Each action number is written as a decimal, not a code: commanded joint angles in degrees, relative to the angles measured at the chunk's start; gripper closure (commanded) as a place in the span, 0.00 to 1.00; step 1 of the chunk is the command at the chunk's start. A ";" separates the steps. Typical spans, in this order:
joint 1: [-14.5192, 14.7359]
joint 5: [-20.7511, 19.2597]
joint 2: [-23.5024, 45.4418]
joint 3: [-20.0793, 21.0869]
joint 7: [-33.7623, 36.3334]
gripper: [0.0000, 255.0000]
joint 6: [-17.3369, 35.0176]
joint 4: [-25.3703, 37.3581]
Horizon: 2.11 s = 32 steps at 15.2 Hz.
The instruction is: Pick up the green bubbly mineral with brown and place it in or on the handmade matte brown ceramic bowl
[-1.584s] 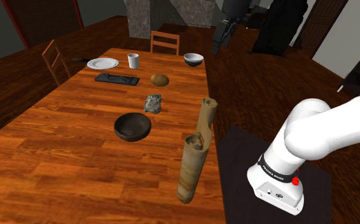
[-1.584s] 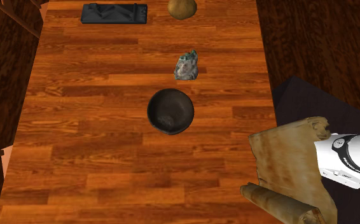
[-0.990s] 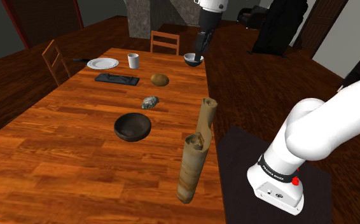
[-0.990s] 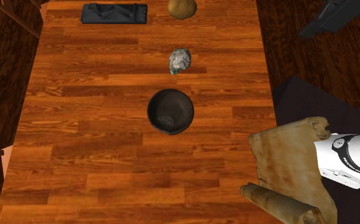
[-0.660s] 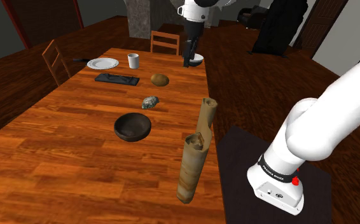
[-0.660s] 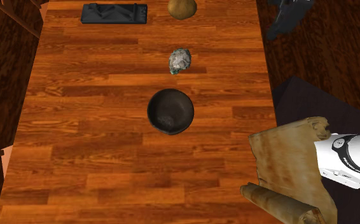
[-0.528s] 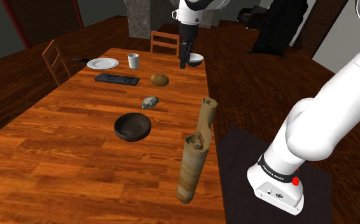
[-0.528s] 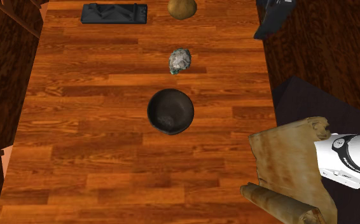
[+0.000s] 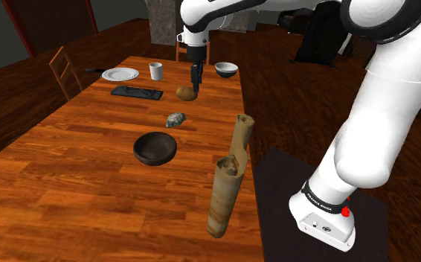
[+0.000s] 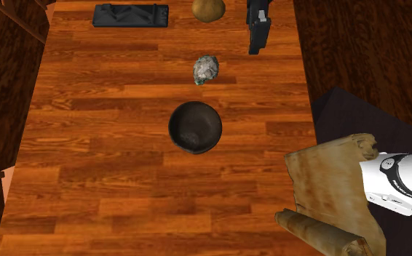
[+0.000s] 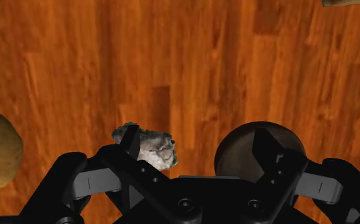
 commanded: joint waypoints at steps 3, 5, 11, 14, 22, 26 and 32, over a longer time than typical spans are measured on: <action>0.12 0.41 9.71 0.89 -4.13 0.00 -0.83 7.56; 0.19 0.39 14.68 1.46 -5.92 0.00 -1.89 12.15; 0.79 -0.35 30.39 3.27 -10.68 0.00 -6.75 28.47; 1.24 -0.83 36.89 3.89 -12.32 0.00 -9.46 36.11; 1.29 -0.81 36.38 3.90 -12.35 0.00 -3.32 29.46; 1.27 -0.83 36.38 3.91 -12.35 0.00 -3.32 29.47; 1.00 -0.85 36.42 3.86 -12.68 1.00 -3.29 29.48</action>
